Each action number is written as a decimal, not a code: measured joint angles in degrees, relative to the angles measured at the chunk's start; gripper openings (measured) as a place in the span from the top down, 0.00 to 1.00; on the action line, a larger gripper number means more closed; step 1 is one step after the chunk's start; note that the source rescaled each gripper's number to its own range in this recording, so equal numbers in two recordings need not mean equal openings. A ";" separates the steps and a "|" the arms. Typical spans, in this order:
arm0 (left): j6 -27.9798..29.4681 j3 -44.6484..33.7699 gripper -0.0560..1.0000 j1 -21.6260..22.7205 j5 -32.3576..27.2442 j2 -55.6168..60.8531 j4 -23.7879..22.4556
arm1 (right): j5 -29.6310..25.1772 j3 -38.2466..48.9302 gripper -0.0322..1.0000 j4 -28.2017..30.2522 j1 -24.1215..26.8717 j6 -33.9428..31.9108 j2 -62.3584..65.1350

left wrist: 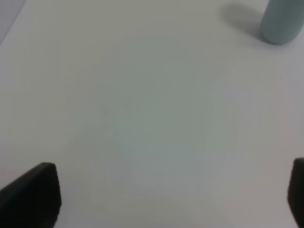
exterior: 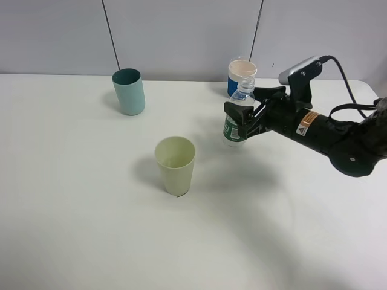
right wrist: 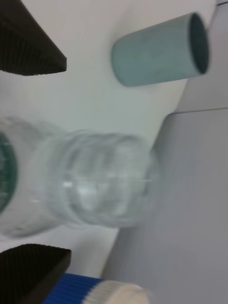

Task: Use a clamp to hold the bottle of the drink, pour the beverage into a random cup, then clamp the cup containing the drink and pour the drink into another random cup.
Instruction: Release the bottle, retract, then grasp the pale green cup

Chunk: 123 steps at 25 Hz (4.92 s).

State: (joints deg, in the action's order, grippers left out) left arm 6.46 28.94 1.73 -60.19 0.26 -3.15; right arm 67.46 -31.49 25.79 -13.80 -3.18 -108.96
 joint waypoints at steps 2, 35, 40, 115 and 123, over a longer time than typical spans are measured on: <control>0.00 0.00 0.10 0.00 0.00 0.00 0.00 | -1.50 0.61 0.56 -0.06 0.00 -0.19 3.46; 0.00 0.00 0.10 0.00 0.00 0.00 0.00 | -45.44 0.95 0.18 -19.23 16.37 9.30 57.77; -0.01 0.00 0.10 0.00 0.00 0.00 0.00 | -54.62 0.95 0.17 -19.17 21.93 9.29 66.56; -0.01 0.00 0.10 0.00 0.00 0.00 0.00 | -128.28 2.64 0.17 -31.04 19.96 13.88 109.10; -0.01 0.00 0.10 0.00 0.00 0.00 0.00 | -128.28 2.64 0.17 -31.04 19.96 13.70 109.10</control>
State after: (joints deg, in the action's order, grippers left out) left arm 6.45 28.94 1.73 -60.19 0.26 -3.15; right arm -60.83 -28.85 -5.25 6.16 10.52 0.14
